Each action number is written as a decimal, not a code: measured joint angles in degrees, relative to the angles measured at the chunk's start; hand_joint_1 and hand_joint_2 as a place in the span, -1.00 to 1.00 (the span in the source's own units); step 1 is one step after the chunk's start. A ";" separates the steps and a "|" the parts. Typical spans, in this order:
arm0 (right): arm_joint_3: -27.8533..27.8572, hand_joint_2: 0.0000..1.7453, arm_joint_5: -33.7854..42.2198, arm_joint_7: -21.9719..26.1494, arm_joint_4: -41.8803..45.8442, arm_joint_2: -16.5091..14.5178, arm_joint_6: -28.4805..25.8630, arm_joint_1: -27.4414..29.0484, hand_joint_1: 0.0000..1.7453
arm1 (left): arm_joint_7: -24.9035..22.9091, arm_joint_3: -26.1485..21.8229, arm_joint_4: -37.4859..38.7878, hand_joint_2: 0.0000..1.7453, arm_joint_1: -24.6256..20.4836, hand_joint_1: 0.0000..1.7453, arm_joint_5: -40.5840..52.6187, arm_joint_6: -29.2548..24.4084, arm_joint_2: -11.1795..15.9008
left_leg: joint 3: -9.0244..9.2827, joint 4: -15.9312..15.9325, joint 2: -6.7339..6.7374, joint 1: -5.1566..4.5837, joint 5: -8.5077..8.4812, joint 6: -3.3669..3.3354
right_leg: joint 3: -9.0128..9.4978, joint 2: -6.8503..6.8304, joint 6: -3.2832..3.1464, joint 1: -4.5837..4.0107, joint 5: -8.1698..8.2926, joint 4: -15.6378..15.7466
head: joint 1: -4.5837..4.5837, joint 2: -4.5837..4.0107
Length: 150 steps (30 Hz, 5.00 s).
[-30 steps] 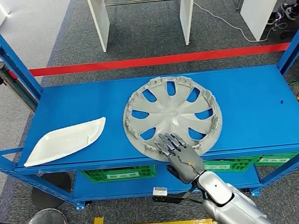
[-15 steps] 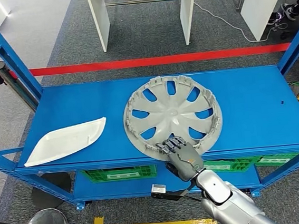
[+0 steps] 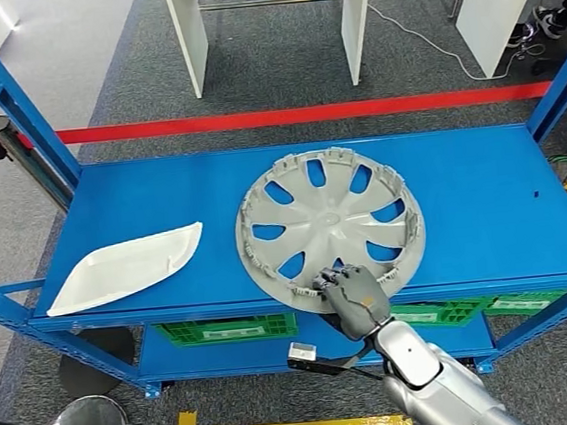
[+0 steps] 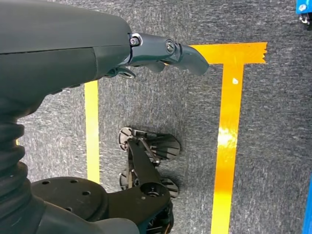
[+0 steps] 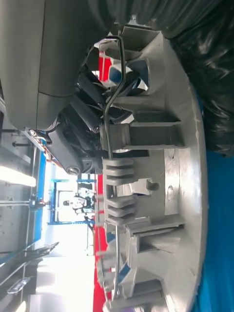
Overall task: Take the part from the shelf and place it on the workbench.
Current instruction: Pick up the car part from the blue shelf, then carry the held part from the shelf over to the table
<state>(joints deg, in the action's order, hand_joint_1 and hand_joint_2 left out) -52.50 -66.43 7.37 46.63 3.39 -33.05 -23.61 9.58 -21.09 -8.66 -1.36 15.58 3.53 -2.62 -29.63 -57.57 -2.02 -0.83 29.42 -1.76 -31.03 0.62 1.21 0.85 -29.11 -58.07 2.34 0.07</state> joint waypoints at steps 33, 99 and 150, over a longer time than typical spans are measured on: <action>20.89 1.00 16.36 21.48 39.88 1.61 -5.60 23.92 1.00 | 4.34 -3.58 0.00 0.50 0.61 -1.00 -1.13 -2.02 -1.00 | -0.24 -0.08 0.00 0.02 0.07 -0.05 | -0.17 -0.02 0.04 0.00 -0.03 0.00 | -0.01 0.00; 23.69 1.00 19.75 25.22 57.82 3.63 -5.57 32.10 1.00 | 12.64 -9.07 -0.63 -1.00 0.70 -1.00 -0.74 -5.60 -2.84 | -0.70 -0.80 0.00 -0.33 0.28 -0.70 | -0.24 -0.01 0.79 0.28 0.21 0.17 | 0.02 0.00; 22.55 1.00 19.55 22.52 59.05 5.03 -5.53 29.73 1.00 | 12.88 -9.55 -1.11 -1.00 0.24 -1.00 0.47 -5.78 -3.19 | -2.94 -1.77 1.15 1.06 -1.10 -0.06 | -2.23 -0.30 -0.02 -0.24 0.40 -1.05 | -0.40 0.00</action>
<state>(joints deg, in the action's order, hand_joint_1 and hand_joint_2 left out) -29.95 -46.89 29.89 105.67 8.41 -38.58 6.13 22.47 -30.64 -9.77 -1.12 16.06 -2.25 -5.81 -32.57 -59.34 -0.86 0.22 28.32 -1.82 -33.25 0.31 1.19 0.61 -28.71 -59.12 1.93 0.07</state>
